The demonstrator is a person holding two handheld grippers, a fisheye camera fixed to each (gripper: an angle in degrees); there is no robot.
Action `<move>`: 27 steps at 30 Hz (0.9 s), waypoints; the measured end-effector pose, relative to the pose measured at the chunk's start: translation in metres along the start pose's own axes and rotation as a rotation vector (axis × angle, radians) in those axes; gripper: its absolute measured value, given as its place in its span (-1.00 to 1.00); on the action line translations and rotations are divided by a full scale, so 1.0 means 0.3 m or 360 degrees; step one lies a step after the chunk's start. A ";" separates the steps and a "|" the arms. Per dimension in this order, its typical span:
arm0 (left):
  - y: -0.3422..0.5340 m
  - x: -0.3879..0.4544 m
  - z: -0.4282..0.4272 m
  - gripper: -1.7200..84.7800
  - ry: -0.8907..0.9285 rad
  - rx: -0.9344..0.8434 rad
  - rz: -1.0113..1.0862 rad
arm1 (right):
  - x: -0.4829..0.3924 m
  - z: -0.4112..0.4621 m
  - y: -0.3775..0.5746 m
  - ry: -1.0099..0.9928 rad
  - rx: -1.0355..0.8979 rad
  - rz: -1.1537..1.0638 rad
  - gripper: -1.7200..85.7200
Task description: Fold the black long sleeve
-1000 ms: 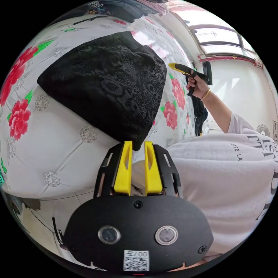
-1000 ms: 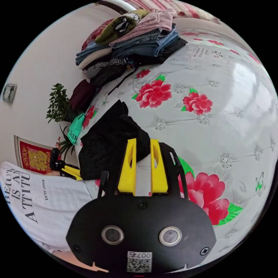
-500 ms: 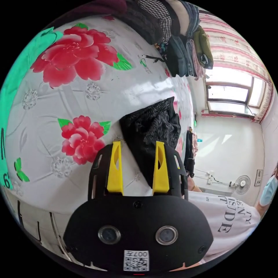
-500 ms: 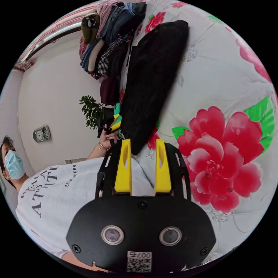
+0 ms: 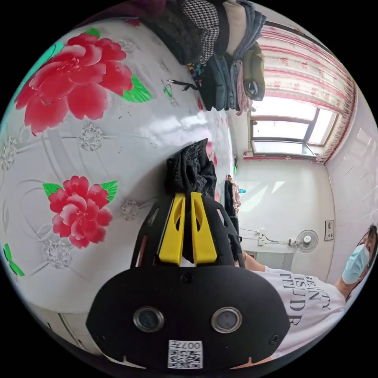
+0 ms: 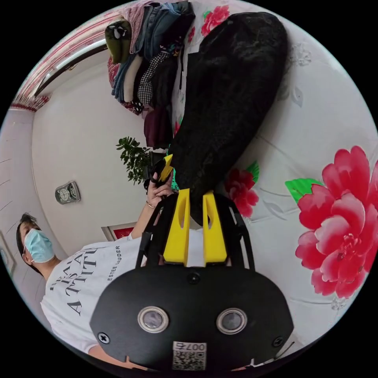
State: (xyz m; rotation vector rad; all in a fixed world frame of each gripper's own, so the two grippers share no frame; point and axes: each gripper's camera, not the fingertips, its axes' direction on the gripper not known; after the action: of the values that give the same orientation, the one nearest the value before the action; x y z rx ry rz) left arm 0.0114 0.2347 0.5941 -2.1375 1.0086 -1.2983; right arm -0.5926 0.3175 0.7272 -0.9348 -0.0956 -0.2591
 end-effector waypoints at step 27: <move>0.376 0.281 -1.159 -0.97 -0.0209 0.1185 0.0536 | -1.663 0.216 -0.728 0.0017 -0.0317 -0.1277 -0.90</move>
State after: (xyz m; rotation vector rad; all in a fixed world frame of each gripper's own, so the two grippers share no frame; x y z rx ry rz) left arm -0.3128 0.0984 0.7250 -1.3973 0.6457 -1.1129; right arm -1.1289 0.3354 0.8401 -1.0584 -0.4435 -1.0296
